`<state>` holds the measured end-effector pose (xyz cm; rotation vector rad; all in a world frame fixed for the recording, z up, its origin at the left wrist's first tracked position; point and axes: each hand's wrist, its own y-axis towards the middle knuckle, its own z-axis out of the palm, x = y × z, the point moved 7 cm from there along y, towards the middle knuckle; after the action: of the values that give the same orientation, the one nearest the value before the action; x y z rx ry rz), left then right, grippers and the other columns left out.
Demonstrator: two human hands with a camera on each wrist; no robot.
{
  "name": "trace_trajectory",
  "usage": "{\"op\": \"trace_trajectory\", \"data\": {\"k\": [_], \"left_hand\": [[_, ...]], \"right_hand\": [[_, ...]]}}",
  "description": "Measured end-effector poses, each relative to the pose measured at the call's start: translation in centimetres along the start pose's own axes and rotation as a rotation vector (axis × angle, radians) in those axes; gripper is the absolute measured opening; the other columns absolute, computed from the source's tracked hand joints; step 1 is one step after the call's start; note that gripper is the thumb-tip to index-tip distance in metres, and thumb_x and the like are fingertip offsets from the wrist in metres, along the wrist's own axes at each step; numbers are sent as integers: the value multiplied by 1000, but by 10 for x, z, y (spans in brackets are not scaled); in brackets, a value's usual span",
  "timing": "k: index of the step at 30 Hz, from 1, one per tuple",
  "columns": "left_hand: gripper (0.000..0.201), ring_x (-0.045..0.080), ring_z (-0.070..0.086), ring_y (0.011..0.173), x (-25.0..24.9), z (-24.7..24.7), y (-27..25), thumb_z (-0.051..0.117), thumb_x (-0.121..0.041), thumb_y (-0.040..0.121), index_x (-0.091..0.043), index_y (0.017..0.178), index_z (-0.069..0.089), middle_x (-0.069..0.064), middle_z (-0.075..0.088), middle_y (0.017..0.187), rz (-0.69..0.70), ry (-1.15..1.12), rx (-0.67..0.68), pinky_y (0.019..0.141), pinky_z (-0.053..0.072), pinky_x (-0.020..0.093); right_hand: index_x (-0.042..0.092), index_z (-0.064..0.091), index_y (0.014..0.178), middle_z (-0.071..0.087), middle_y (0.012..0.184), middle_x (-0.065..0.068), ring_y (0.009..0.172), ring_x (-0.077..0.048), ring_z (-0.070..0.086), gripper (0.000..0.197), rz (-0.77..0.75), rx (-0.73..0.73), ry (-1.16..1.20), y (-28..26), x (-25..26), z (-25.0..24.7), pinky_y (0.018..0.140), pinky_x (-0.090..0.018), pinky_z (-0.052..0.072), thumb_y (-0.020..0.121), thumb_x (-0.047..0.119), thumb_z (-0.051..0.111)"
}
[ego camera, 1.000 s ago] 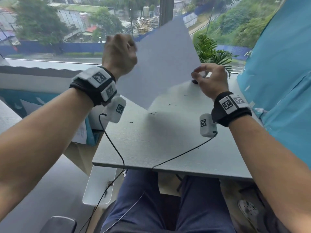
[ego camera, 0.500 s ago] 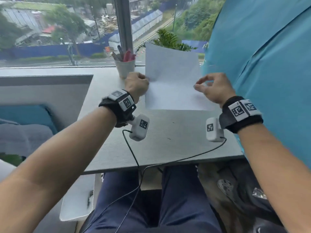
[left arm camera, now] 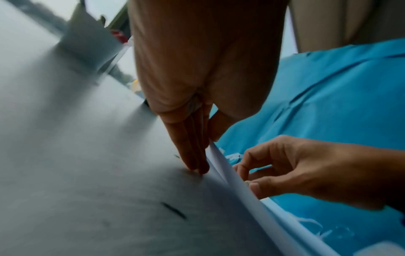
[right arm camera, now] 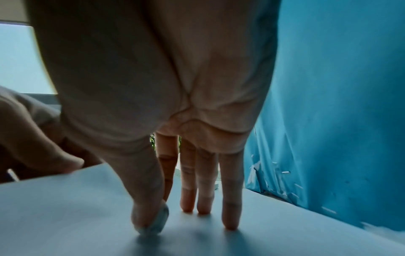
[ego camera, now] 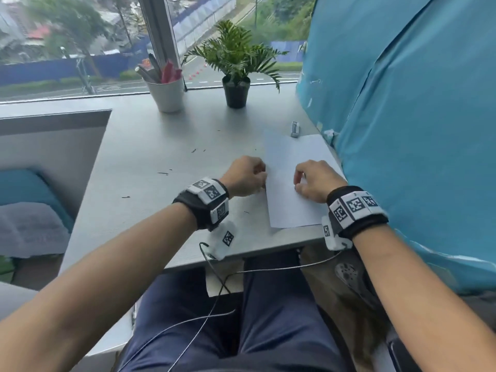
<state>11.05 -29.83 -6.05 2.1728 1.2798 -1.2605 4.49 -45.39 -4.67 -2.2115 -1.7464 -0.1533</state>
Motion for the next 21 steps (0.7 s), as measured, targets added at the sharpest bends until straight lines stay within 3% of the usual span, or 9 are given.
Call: {"op": "trace_trajectory", "data": {"k": [2, 4, 7, 8, 10, 14, 17, 19, 21], "left_hand": [[24, 25, 69, 101, -6, -1, -6, 54, -9, 97, -8, 115, 69, 7, 74, 110, 143, 269, 93, 91, 54, 33], [34, 25, 59, 119, -5, 4, -16, 54, -17, 100, -16, 133, 61, 4, 64, 134, 297, 551, 205, 101, 45, 33], [67, 20, 21, 151, 14, 17, -35, 52, -40, 101, -28, 159, 21, -6, 15, 167, 395, 691, 424, 123, 19, 44], [77, 19, 6, 154, 22, 18, -40, 48, -50, 100, -29, 160, 5, -7, -1, 168, 365, 746, 469, 124, 9, 46], [85, 17, -8, 153, 37, 13, -45, 37, -64, 97, -30, 158, -11, -6, -15, 166, 300, 862, 479, 123, 0, 48], [90, 20, -12, 153, 57, -13, -49, 19, -73, 92, -22, 157, -14, 0, -20, 164, 147, 1016, 453, 124, -3, 50], [92, 26, -13, 152, 61, -35, -50, 13, -73, 93, -11, 157, -13, 7, -19, 163, 12, 1118, 347, 123, -4, 52], [90, 24, -16, 152, 47, -30, -56, 14, -71, 95, -11, 157, -13, 7, -21, 162, 82, 1064, 307, 124, -3, 51], [85, 19, -21, 151, 34, -5, -73, 12, -70, 95, -19, 156, -17, 2, -25, 162, 273, 998, 402, 124, -5, 49]], "right_hand": [[19, 67, 98, 62, 114, -5, 110, -24, 54, 12, -2, -16, 2, -2, 1, -1, 90, -29, 42, 87, 18, 61], [17, 65, 111, 64, 116, -6, 112, -24, 53, 26, 11, -19, 26, -5, 1, 0, 90, -28, 42, 85, 16, 63], [13, 49, 135, 58, 130, -11, 122, -28, 50, 57, 55, -17, 37, -16, -1, -1, 98, -32, 41, 83, 16, 70], [11, 45, 140, 55, 136, -12, 125, -29, 49, 64, 76, -24, 33, -22, -3, -3, 101, -33, 40, 83, 18, 72], [9, 41, 143, 49, 142, -11, 129, -29, 46, 68, 132, -13, 30, -39, -10, -3, 104, -35, 38, 85, 25, 73], [10, 40, 143, 38, 151, -9, 136, -26, 38, 64, 128, 63, 52, -66, -21, 24, 108, -34, 32, 90, 37, 64], [14, 30, 151, 18, 162, -3, 148, -19, 19, 69, 89, -8, 120, -72, -27, 44, 119, -32, 15, 93, 41, 58], [14, 28, 152, 14, 163, -2, 150, -15, 11, 68, 57, -83, 157, -73, -29, 52, 122, -32, 8, 95, 41, 54], [14, 28, 153, 14, 164, -1, 151, -13, 8, 66, 26, -146, 178, -76, -30, 59, 123, -33, 4, 96, 40, 52]]}}
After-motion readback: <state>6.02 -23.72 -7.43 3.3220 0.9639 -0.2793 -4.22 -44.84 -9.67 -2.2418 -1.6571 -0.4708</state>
